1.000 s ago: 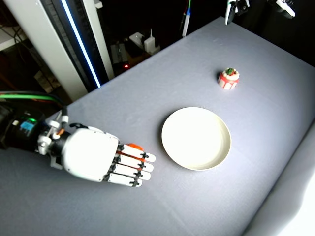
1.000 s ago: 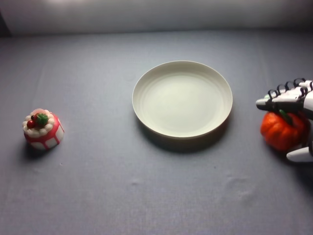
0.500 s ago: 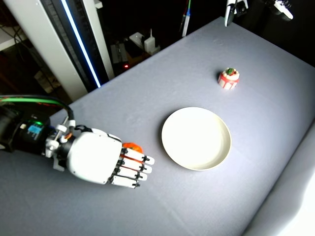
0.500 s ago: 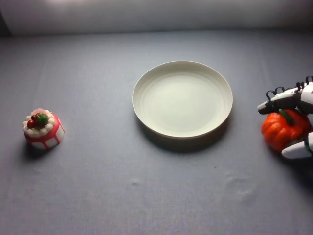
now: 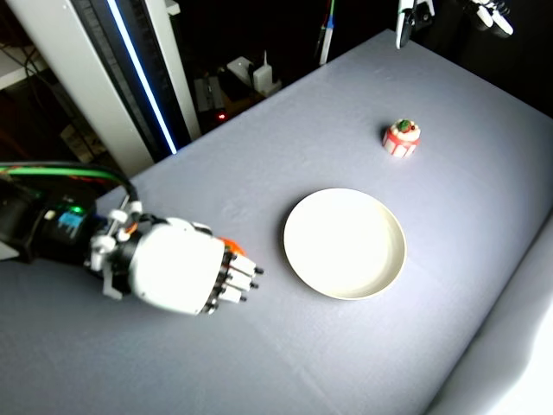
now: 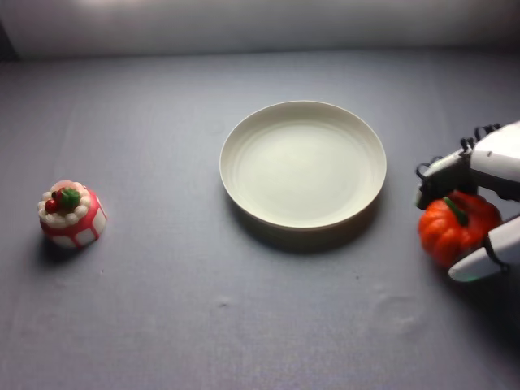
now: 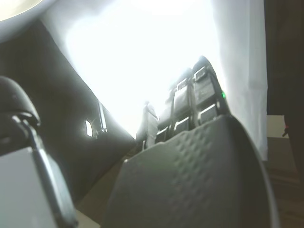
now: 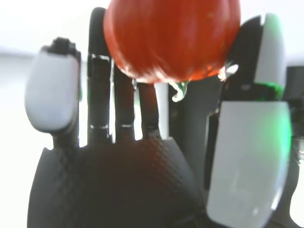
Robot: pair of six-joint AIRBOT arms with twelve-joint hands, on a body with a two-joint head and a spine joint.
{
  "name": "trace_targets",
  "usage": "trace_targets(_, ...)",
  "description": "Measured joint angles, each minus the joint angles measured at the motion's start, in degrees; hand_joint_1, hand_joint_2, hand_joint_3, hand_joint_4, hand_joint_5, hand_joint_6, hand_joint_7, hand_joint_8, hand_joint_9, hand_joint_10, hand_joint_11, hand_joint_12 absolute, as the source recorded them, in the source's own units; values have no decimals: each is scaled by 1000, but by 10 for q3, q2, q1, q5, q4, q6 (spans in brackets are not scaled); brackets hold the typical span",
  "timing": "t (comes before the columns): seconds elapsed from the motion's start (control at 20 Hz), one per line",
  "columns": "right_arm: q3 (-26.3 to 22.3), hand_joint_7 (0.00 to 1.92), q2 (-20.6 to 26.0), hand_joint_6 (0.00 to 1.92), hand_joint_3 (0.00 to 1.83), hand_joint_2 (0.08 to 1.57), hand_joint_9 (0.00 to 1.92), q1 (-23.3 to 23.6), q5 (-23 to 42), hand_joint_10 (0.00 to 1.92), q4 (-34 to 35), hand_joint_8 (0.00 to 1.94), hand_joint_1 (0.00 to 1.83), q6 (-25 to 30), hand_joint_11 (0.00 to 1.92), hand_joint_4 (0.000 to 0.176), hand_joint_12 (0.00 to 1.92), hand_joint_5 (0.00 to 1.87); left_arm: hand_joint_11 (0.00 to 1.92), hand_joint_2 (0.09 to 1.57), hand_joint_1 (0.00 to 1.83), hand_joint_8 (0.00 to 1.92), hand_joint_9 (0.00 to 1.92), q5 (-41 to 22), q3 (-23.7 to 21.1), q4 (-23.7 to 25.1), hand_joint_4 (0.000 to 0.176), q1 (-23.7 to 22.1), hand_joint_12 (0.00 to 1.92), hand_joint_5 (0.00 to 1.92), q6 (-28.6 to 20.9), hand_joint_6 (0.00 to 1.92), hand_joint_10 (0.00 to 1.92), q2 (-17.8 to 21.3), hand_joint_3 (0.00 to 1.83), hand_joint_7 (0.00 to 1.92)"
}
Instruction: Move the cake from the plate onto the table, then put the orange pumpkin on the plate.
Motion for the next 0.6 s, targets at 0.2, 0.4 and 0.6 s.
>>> trace_targets(0.2,-8,715,19,1643,0,1198,786,48,4,1921,-34,1833,1186,0,841,63,1921,601,0,820,994,0,0,-1,0,-2,176,0,0,12,0,4,0,0,0,0)
trace_targets(0.4,-22,728,26,1416,0,1172,821,99,4,1921,-82,1879,1176,0,910,0,1921,728,0,842,1015,0,0,0,0,-1,176,0,0,17,0,4,0,-1,8,0)
trace_targets(0.6,-24,783,26,942,0,1119,683,149,4,1426,-120,1277,1174,1,576,0,1774,985,0,822,1067,0,0,0,1,-5,176,0,0,0,0,0,0,-3,0,0)
